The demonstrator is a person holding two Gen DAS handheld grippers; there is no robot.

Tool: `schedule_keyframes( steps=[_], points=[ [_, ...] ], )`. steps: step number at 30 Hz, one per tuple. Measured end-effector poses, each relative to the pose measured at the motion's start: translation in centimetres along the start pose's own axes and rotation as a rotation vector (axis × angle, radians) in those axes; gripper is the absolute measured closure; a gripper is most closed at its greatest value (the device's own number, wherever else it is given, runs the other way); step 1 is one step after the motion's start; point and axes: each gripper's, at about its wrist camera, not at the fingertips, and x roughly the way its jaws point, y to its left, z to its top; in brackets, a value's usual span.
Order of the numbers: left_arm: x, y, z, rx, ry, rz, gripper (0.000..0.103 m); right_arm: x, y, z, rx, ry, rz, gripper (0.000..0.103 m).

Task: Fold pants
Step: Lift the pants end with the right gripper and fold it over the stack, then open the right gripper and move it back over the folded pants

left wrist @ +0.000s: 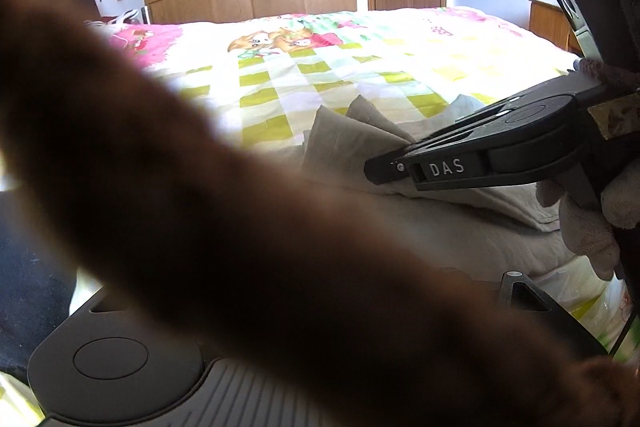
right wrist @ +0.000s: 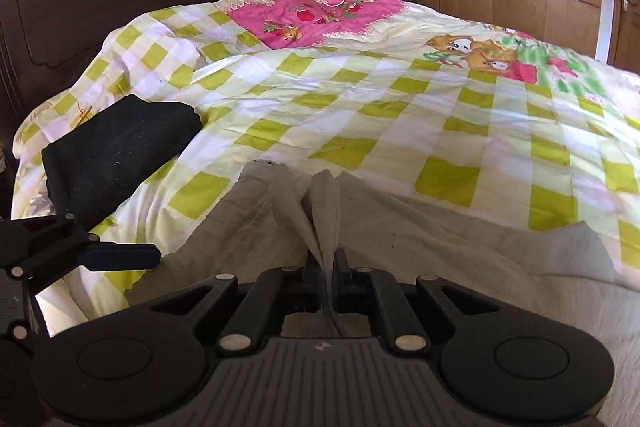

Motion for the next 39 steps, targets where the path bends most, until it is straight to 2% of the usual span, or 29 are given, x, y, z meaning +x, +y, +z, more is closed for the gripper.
schedule_keyframes(
  steps=[4, 7, 10, 13, 14, 16, 19, 20, 26, 27, 32, 36, 39],
  points=[
    [-0.4, 0.7, -0.6, -0.028, -0.015, -0.012, 0.021, 0.3, -1.0, 1.9, 0.102, -0.033, -0.034, 0.082],
    [-0.9, 1.2, -0.7, -0.037, -0.033, -0.009, 0.021, -1.2, -2.5, 4.3, 0.178, -0.118, -0.062, 0.082],
    [-1.5, 1.8, -0.8, -0.061, -0.044, -0.009, 0.021, -2.8, -1.4, 6.1, 0.094, -0.219, -0.065, 0.082],
    [-2.2, 2.2, -1.0, -0.07, -0.046, 0.002, 0.021, -2.9, 1.7, 5.6, -0.01, -0.238, 0.024, 0.082],
    [-2.4, 2.3, -1.1, -0.07, -0.043, 0.008, 0.021, -2.5, 3.0, 5.0, -0.075, -0.226, 0.055, 0.082],
    [-2.7, 2.4, -1.5, -0.067, -0.03, 0.017, 0.021, -0.7, 5.2, 3.0, -0.196, -0.157, 0.058, 0.082],
    [-3.0, 2.4, -2.0, -0.061, -0.007, 0.024, 0.021, 2.5, 5.1, 0.8, -0.171, 0.029, 0.13, 0.082],
    [-3.1, 2.4, -2.2, -0.06, -0.002, 0.024, 0.021, 2.9, 4.8, 0.3, -0.148, 0.048, 0.136, 0.082],
    [-3.3, 2.0, -2.0, -0.039, 0.004, 0.018, 0.021, 1.2, 5.4, 0.6, -0.184, -0.053, 0.157, 0.082],
    [-3.3, 2.0, -1.9, -0.036, 0.003, 0.019, 0.021, 1.2, 5.5, 0.7, -0.192, -0.054, 0.159, 0.082],
    [-4.1, 2.0, -1.7, -0.011, 0.012, 0.043, 0.021, 2.3, 5.1, 0.1, -0.153, 0.057, 0.243, 0.075],
    [-4.7, 1.9, -1.5, 0.002, 0.015, 0.059, 0.021, 0.4, 3.5, -0.2, -0.071, 0.04, 0.301, 0.068],
    [-4.9, 1.5, -0.4, 0.017, -0.014, 0.06, 0.021, -2.1, 1.3, -0.1, -0.025, 0.01, 0.263, 0.064]
  ],
)
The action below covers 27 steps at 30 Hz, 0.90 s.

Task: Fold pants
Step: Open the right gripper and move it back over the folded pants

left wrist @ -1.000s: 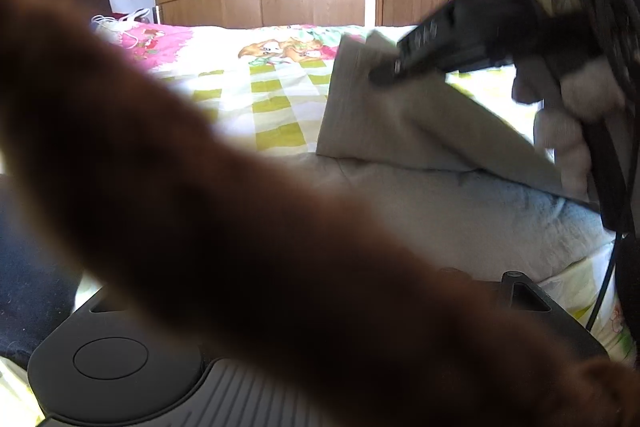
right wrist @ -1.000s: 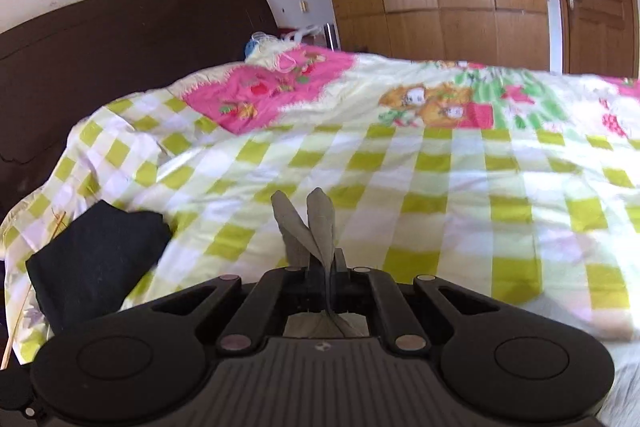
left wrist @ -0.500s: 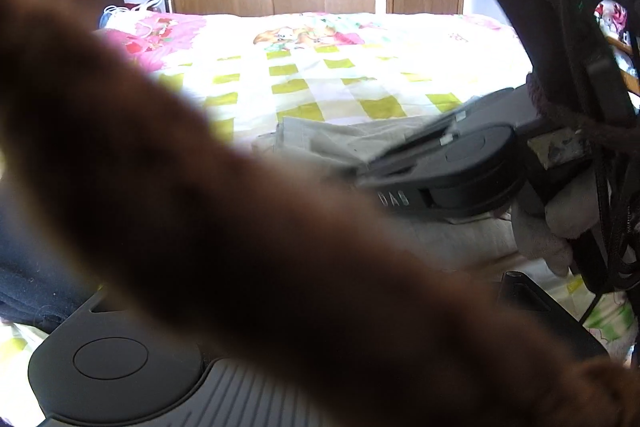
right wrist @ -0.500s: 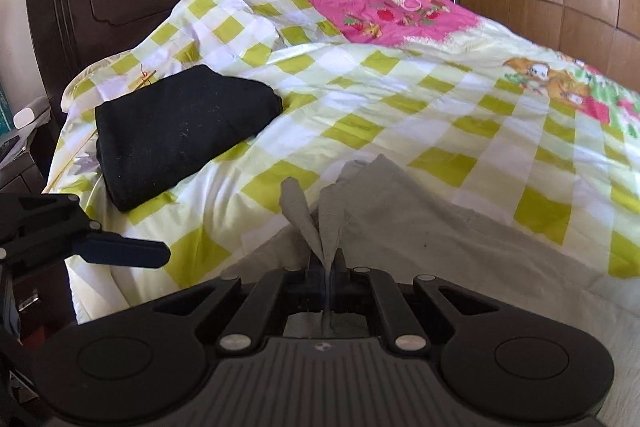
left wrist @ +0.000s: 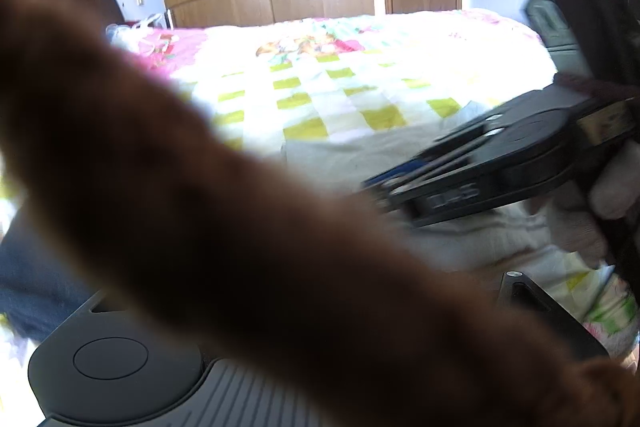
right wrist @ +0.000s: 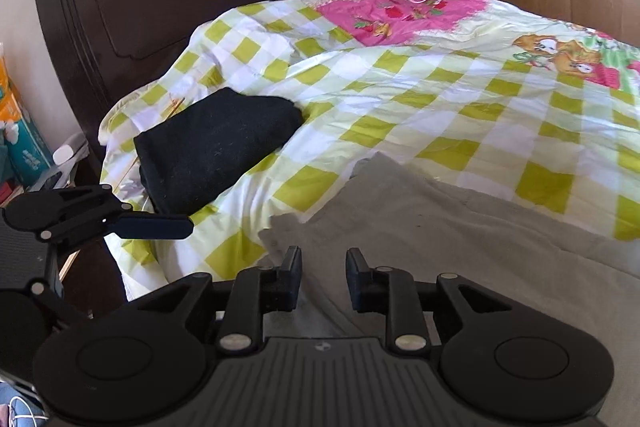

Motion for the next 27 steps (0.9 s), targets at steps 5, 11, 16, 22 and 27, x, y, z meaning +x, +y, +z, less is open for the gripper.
schedule_keyframes(
  steps=[5, 11, 16, 22, 27],
  points=[
    [0.9, -1.6, 2.8, 0.005, -0.082, -0.064, 0.019, -7.1, -6.8, -1.8, 0.189, -0.05, -0.207, 0.063],
    [5.9, -6.7, 5.8, 0.088, -0.097, -0.161, 0.019, -13.5, -16.5, -6.1, 0.451, -0.068, -0.535, 0.06],
    [9.1, -11.3, 7.6, 0.165, -0.084, -0.23, 0.019, -13.8, -21.9, -9.4, 0.677, -0.028, -0.447, 0.057],
    [12.1, -14.5, 7.3, 0.228, 0.002, -0.259, 0.019, -14.0, -24.0, -11.0, 0.79, -0.034, -0.163, 0.055],
    [12.6, -15.1, 6.4, 0.226, 0.053, -0.235, 0.019, -12.8, -25.3, -11.7, 0.858, -0.023, -0.038, 0.058]
  ],
)
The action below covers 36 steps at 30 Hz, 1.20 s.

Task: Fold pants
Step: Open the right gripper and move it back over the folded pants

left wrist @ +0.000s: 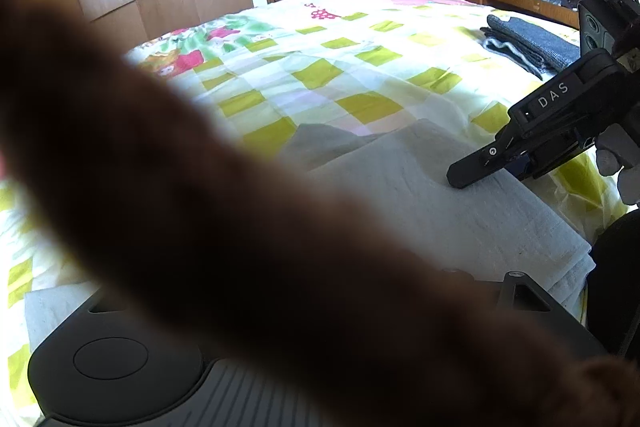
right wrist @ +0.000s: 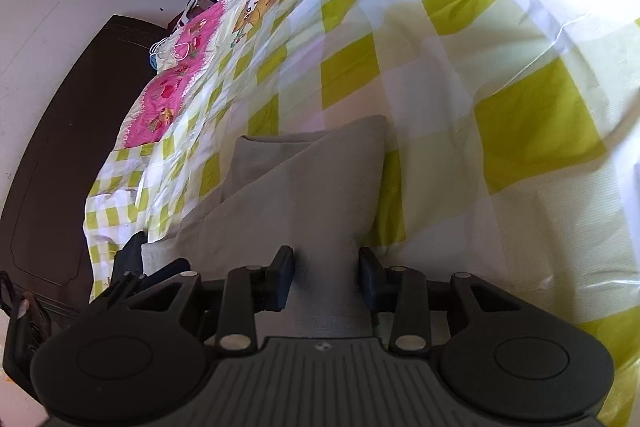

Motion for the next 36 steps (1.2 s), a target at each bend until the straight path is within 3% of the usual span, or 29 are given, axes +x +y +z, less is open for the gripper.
schedule_keyframes(
  steps=[1, 4, 7, 10, 12, 17, 23, 29, 32, 34, 36],
  points=[
    [0.3, -0.1, 0.0, -0.004, 0.009, 0.002, 0.019, 0.3, 0.3, 0.0, -0.016, 0.0, -0.011, 0.076],
    [1.2, -0.9, 0.4, -0.005, 0.022, 0.004, 0.019, -0.4, 1.1, 0.9, -0.076, -0.053, -0.031, 0.08],
    [2.0, -1.9, 1.9, -0.01, 0.004, -0.039, 0.019, -2.0, -0.1, 3.4, -0.065, -0.141, -0.089, 0.081],
    [4.0, -3.7, 3.2, 0.025, -0.008, -0.058, 0.019, -2.8, -1.3, 5.4, -0.098, -0.17, -0.218, 0.081],
    [5.4, -4.5, 3.5, 0.018, 0.005, -0.066, 0.019, -2.8, -1.3, 5.4, -0.121, -0.177, -0.283, 0.08],
    [4.5, -4.7, 4.2, -0.02, 0.005, -0.024, 0.019, -4.5, 0.3, 3.0, -0.202, -0.23, -0.329, 0.073],
    [2.6, -3.6, 4.5, -0.083, 0.0, 0.045, 0.019, -7.8, 3.0, -0.4, -0.233, -0.356, -0.315, 0.069],
    [1.2, -2.3, 5.0, -0.171, -0.03, 0.121, 0.018, -11.8, 6.4, -2.8, -0.264, -0.393, -0.118, 0.069],
    [1.0, -1.6, 4.6, -0.189, -0.024, 0.148, 0.018, -13.8, 6.8, -2.7, -0.208, -0.404, 0.009, 0.067],
    [0.7, -1.2, 4.1, -0.195, -0.015, 0.166, 0.018, -14.7, 6.5, -2.4, -0.176, -0.435, 0.029, 0.066],
    [0.4, -1.0, 3.4, -0.194, -0.001, 0.197, 0.017, -14.8, 5.9, -1.9, -0.151, -0.465, -0.01, 0.063]
  ],
)
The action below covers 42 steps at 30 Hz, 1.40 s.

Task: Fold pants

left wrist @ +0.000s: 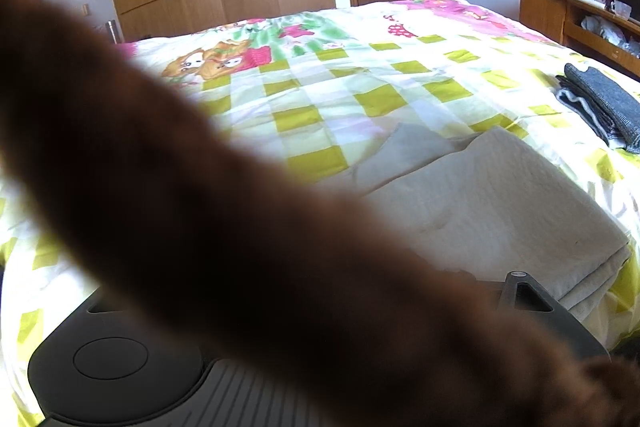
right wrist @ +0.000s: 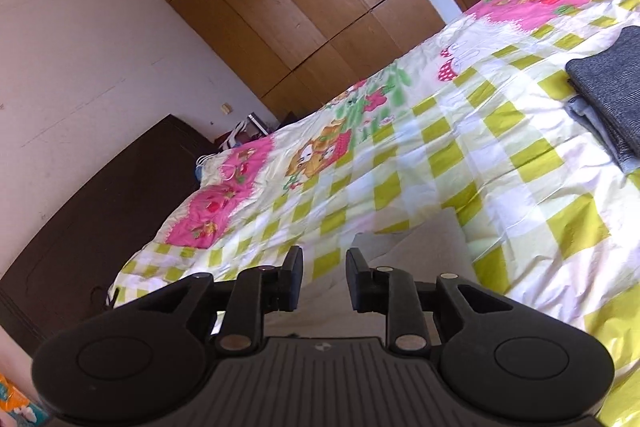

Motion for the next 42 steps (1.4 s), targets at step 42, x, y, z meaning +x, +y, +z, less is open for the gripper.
schedule_keyframes(
  steps=[42],
  points=[
    [0.2, -1.1, -3.8, 0.008, 0.119, 0.092, 0.007, 10.1, -9.7, -1.4, 0.183, 0.24, 0.059, 0.079]
  ],
)
